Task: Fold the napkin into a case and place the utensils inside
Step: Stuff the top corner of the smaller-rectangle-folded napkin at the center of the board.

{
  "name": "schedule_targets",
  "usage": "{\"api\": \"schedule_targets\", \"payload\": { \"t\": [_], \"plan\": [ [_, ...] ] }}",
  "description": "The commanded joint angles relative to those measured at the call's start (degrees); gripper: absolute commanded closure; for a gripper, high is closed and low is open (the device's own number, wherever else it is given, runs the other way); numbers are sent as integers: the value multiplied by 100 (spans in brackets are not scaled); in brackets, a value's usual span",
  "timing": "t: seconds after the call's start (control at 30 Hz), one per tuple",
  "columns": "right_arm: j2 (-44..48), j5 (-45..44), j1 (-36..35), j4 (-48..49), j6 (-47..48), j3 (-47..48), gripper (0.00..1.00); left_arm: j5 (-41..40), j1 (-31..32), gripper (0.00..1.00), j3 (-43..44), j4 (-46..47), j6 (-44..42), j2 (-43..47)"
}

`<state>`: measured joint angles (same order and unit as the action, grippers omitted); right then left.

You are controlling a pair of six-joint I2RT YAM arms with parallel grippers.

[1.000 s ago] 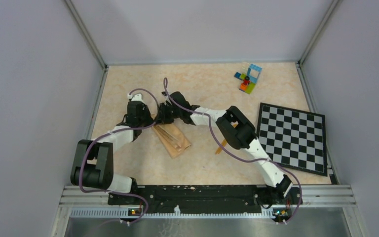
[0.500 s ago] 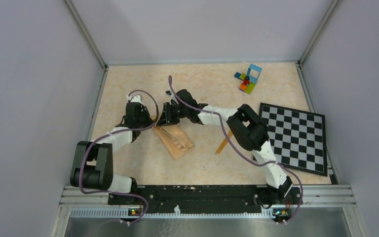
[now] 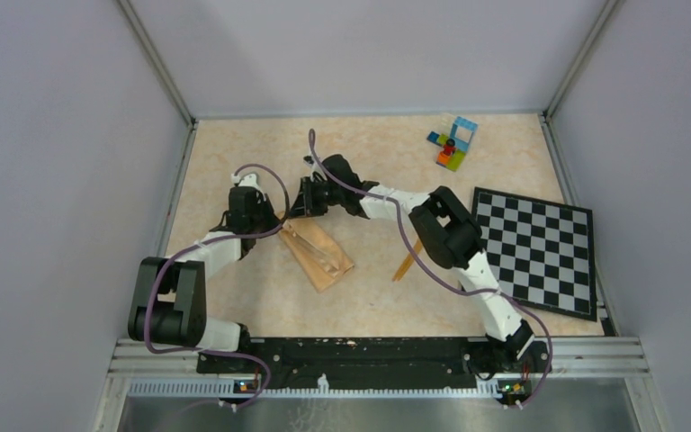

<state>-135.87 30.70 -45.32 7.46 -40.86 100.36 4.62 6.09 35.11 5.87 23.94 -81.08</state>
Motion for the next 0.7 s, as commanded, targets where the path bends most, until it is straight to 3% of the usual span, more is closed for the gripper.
{"api": "schedule_targets", "payload": {
  "t": [0.0, 0.27, 0.43, 0.67],
  "plan": [
    [-236, 61, -174, 145, -96, 235, 87, 161, -20, 100, -9, 160, 40, 220],
    [-327, -193, -284, 1130, -732, -55, 89, 353, -21, 100, -43, 230, 201, 204],
    [-855, -700, -300, 1780, -1824, 375, 89, 504, -24, 100, -57, 255, 354, 127],
    [-692, -1267, -439, 998, -1641, 162, 91, 217, -29, 100, 135, 16, 177, 216]
  ]
}}
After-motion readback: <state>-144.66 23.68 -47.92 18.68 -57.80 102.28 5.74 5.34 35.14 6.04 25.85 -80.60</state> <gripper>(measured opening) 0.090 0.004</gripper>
